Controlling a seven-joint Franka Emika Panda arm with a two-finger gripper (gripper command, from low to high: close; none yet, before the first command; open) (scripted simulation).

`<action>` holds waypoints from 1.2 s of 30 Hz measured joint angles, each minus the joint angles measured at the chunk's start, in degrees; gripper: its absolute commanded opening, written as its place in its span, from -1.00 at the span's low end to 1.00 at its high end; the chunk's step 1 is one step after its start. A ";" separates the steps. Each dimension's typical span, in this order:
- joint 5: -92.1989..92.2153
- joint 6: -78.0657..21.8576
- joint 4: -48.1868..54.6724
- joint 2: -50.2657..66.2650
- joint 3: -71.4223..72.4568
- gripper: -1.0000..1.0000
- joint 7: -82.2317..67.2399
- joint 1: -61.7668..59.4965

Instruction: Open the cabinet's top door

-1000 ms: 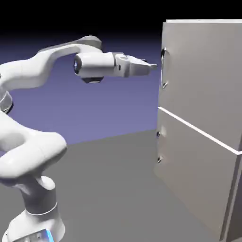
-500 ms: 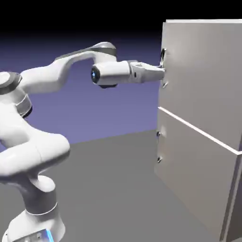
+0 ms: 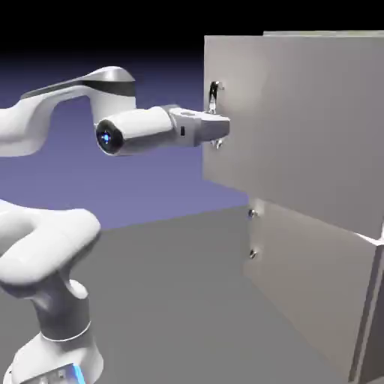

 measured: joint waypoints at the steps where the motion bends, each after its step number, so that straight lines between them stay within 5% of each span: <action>1: -1.80 -1.52 -0.92 -0.43 -2.08 -1.00 -0.17 0.53; 20: -37.74 -29.15 -3.22 4.19 -41.54 -1.00 -6.05 1.05; 36: -64.71 -56.68 19.63 29.76 -74.75 -1.00 -16.38 15.36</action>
